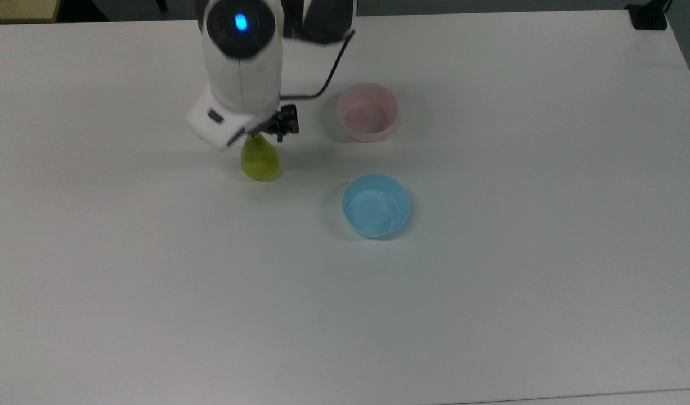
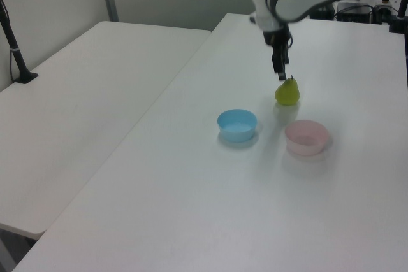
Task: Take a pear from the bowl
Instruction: 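Carry the held pear away from the pink bowl, holding it aloft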
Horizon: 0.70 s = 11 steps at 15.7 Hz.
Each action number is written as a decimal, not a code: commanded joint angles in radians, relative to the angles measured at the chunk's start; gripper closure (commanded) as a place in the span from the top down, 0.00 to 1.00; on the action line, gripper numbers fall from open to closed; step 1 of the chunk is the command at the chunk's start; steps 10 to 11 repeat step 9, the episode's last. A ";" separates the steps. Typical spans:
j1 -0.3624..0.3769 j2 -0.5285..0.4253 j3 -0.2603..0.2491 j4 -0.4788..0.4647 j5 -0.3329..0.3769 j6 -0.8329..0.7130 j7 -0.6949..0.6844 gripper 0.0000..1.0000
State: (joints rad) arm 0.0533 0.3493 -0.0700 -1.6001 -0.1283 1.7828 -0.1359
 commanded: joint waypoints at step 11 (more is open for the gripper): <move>-0.009 -0.294 -0.007 -0.052 -0.001 -0.158 0.150 1.00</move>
